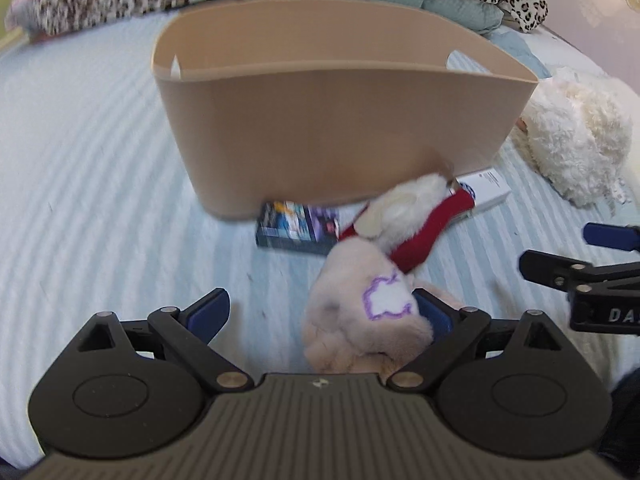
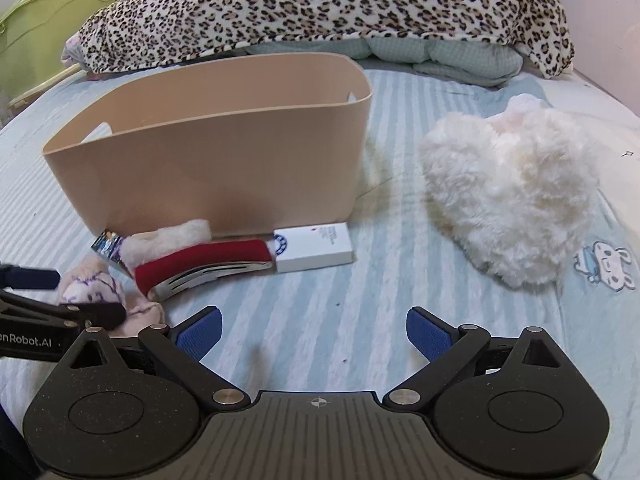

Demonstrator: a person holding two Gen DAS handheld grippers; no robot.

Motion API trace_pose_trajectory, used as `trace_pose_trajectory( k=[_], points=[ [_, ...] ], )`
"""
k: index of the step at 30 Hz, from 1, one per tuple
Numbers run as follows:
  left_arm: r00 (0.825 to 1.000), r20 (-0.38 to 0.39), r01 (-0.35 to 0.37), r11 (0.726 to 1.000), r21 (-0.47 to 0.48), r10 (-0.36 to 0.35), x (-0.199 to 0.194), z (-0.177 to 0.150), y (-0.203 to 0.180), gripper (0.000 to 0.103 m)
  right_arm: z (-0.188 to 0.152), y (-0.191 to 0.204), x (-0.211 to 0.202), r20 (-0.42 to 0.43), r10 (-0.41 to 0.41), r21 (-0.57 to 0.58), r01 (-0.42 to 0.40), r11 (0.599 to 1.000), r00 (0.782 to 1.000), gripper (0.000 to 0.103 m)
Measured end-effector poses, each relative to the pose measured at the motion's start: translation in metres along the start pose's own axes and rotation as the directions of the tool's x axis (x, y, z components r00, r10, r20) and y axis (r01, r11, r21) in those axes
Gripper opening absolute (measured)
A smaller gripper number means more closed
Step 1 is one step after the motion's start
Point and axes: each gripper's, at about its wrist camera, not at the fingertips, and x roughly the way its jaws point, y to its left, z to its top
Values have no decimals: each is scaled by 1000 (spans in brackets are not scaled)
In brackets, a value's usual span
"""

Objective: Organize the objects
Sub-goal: 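Grasp the pink plush toy with the left tool while the right tool grasps the white plush toy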

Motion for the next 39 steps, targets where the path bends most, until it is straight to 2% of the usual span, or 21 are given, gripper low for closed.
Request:
trace_pose_trajectory(
  k=[3,6,7,13,16,21,26,33,39],
  points=[
    [998,-25,49,998,-45,-50,5,-4,4,91,-4,7,2,-7,1,-22,-1,1000,1000,100],
    [994,-33,98,994,-57,-100,7,-4,3,68,-5,12,2,-11,3,-36,-4,999,1000,100],
    [992,-35,120,991,-55,-122,6,-3,2,57,-6,13,2,-12,5,-39,-5,999,1000,100],
    [989,-43,135,989,-62,-138,-1,-1,2,46,-7,17,1,-14,12,-41,-12,999,1000,100],
    [993,-27,117,991,-62,-119,-11,0,7,43,-7,20,1,-12,16,-45,-17,999,1000,100],
    [999,38,30,999,-45,-28,-27,6,22,43,-5,29,1,-7,25,-51,-26,998,1000,100],
    [999,41,-13,996,-89,16,-22,11,43,43,0,38,4,-5,59,-26,-59,998,998,100],
    [998,62,-25,990,-137,33,-22,8,59,43,7,50,10,-5,113,21,-113,993,994,100],
    [994,74,-65,990,-126,75,-20,9,62,44,10,62,28,-37,132,50,-130,990,991,100]
  ],
)
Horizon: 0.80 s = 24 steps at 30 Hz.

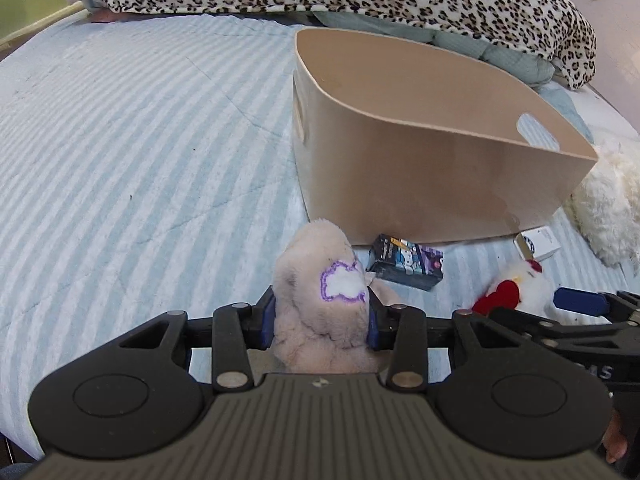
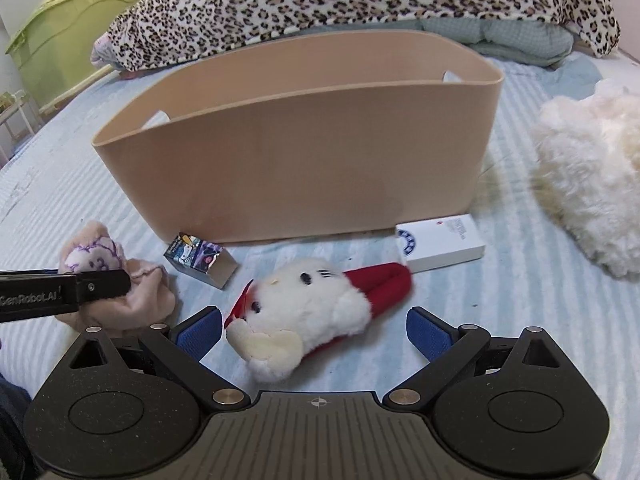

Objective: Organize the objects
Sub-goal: 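Grasp the pink plush toy with the left tool while the right tool grasps the white plush toy, then carry both plush toys over the basket and open both tools to drop them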

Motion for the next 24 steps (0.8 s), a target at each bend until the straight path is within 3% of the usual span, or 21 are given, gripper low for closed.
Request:
trace_pose_trajectory(
  k=[3,8,10,17,24],
  points=[
    [1000,6,-21,999,33,21,2,-4,-5,44,-1,2,13,-22,-8,29,9,1000,1000,92],
    [1000,14,-25,999,47,24,-1,-5,-10,44,-3,3,19,-16,-21,50,22,999,1000,59],
    [1000,19,-19,998,53,18,-4,-5,-10,44,-5,5,16,-6,-30,33,31,999,1000,51],
    [999,39,28,998,50,-30,-23,-4,-15,43,-14,-7,-7,31,-20,50,18,999,999,48],
    [989,131,61,996,63,-69,-62,11,-22,43,0,-21,-51,145,-14,55,6,998,989,48]
  ],
)
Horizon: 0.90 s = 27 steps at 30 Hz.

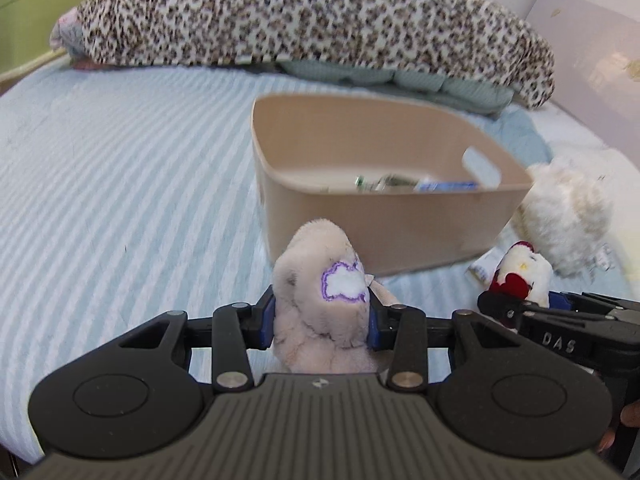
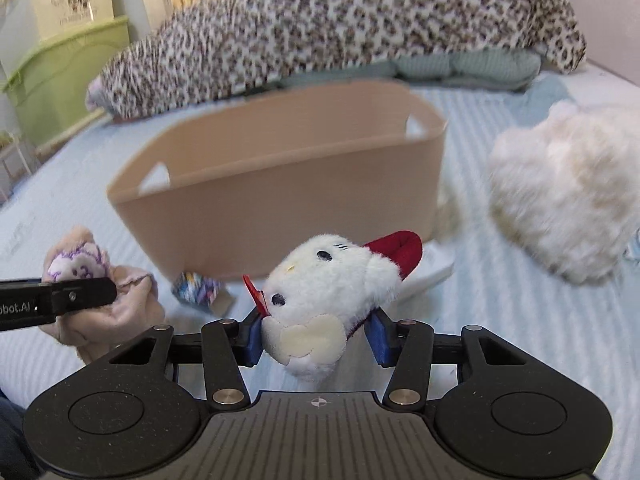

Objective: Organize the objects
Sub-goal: 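Carry both plush toys over the basket and open both tools to drop them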

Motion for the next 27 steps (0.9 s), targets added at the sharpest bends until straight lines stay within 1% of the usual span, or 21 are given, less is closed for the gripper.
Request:
trace_pose_trajectory(
  k=[4,9,13,15,19,21,23,25,27],
  points=[
    [999,44,31,1000,1,-31,-19,14,-6,43,17,-9,-20,69,10,26,-12,1000,998,48],
    [993,117,11,999,47,-16,-33,34,-17,43,40,-10,-31,134,16,4,-17,1000,991,48],
    [988,152,-4,999,53,-5,-29,53,-26,43,60,-11,-36,187,27,-19,-23,1000,982,48],
    [987,162,-18,997,69,7,-22,64,-33,43,71,-9,-33,209,23,-36,-16,999,978,48],
    [985,168,-51,994,101,34,-1,80,-46,43,89,-9,-20,222,19,-56,-7,998,975,48],
    [987,154,-56,992,109,38,14,86,-51,43,97,-9,-11,222,14,-71,2,997,975,48],
    [989,139,-68,991,111,52,31,92,-53,43,105,-12,1,211,27,-68,-13,998,977,48],
    [989,123,-94,992,90,82,49,95,-52,43,111,-15,14,195,42,-53,-32,998,980,48],
    [992,83,-105,992,69,99,70,98,-51,43,114,-12,25,182,36,-70,-24,997,983,48]
  ],
)
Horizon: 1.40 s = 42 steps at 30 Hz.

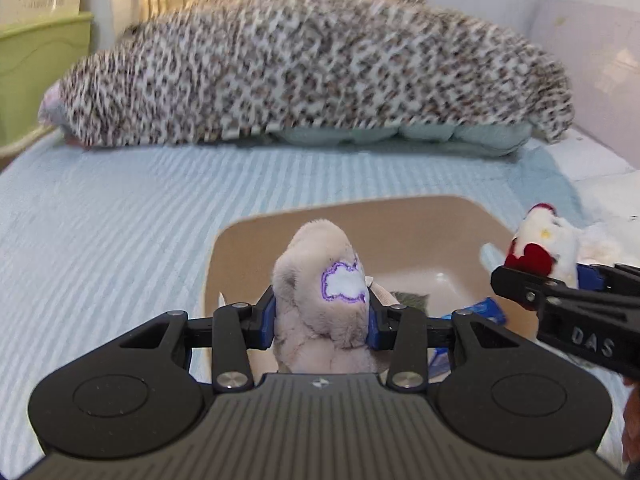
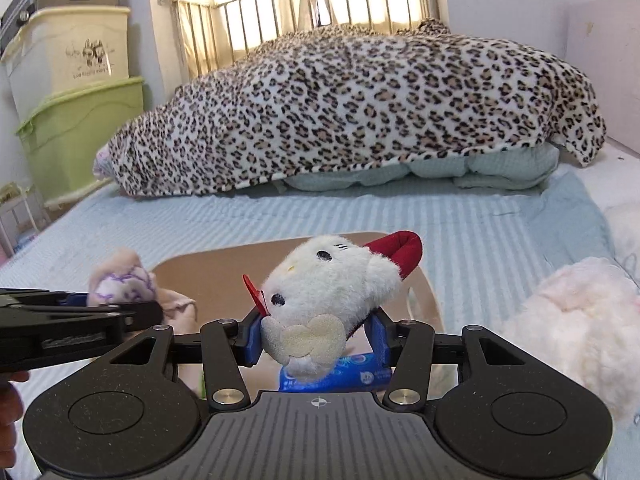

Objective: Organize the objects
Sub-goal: 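Carry both plush toys over the basket and open both tools to drop them, then grasp the small printed box with the left tool while the right tool grasps the white medicine box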

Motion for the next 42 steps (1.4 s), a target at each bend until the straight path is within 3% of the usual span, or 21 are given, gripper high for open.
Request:
trace_pose_trajectory(
  k=[4,9,12,13,14,15,17,19,23,27,32,42],
  points=[
    [996,-72,-42,999,18,43,35,-4,-3,43,-3,5,28,-42,-9,-45,7,999,999,48],
    [988,-139,-65,998,21,67,59,-15,0,48,-12,4,54,-96,-14,3,14,1000,995,52],
    [989,-145,-38,999,21,40,54,-17,3,53,-15,4,51,-95,-19,-6,19,1000,995,65],
    [990,-140,-32,999,29,36,50,-17,3,59,-16,4,46,-86,-19,-17,17,1000,996,71],
    [990,-130,-42,998,38,46,45,-17,2,73,-15,3,41,-77,-21,-25,20,999,997,79],
    [992,-112,-55,998,43,60,40,-17,2,76,-15,2,35,-70,-22,-27,20,999,997,84],
    [994,-90,-58,997,45,62,31,-14,2,77,-14,-3,21,-42,-18,-3,18,1000,999,97],
    [994,-93,-54,998,37,58,23,-12,3,79,-12,-9,8,-26,-9,21,10,1000,1000,101],
    [996,-81,-27,998,51,31,0,-16,2,88,-15,-13,-13,-17,-17,4,17,1000,1000,103],
    [998,-52,-23,996,83,27,-24,-22,1,89,-28,-18,-30,-6,-52,-42,51,998,999,103],
    [997,-73,0,998,62,4,-38,-36,4,90,-52,-23,-34,-54,-92,-100,86,991,994,103],
    [980,-195,25,999,-22,-29,-10,-88,14,90,-101,-40,1,-220,-120,-81,104,991,968,103]
  ],
)
